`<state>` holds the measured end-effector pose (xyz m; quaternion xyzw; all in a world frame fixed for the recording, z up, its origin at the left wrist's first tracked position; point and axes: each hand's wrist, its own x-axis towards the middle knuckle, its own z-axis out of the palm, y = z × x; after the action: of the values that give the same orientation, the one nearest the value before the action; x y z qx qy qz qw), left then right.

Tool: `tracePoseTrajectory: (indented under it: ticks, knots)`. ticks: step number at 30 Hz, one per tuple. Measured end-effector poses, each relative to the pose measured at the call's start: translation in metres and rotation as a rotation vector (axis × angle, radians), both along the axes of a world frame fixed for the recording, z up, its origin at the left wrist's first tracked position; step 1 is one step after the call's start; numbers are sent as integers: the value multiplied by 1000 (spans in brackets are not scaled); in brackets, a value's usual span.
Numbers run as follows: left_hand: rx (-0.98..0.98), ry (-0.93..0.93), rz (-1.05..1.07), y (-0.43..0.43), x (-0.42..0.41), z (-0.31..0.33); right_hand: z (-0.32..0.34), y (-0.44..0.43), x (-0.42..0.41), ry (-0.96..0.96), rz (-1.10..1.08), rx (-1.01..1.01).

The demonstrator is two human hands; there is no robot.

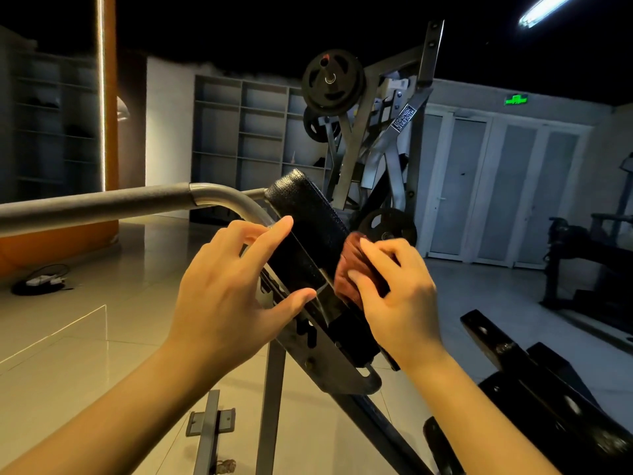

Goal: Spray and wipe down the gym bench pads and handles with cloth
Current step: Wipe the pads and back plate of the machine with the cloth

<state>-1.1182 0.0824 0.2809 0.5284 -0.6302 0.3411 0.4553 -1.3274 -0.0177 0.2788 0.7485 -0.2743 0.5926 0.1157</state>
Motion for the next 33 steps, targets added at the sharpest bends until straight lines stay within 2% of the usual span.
tracePoseTrajectory:
  ticks: [3, 7, 10, 17, 19, 27, 29, 33]
  knots:
    - [16, -9, 19, 0, -4, -1, -8, 3, -4, -14, -27, -25]
    - [39, -15, 34, 2, -5, 2, 53, -2, 40, 76, 13, -140]
    - [40, -46, 55, 3, -3, 4, 68, -9, 48, 90, 53, -81]
    - [10, -26, 53, 0, -6, 0, -49, -10, -47, 32, -18, 2]
    - [2, -2, 46, 0, -11, 0, -62, -8, -60, 25, -49, 42]
    - [33, -37, 107, 5, -14, 5, 46, -7, 34, 12, 26, -56]
    - [42, -46, 121, 7, -13, 6, 32, -8, 27, 0, 50, -38]
    - [22, -63, 134, 7, -15, 4, -53, -10, -41, -34, 9, 12]
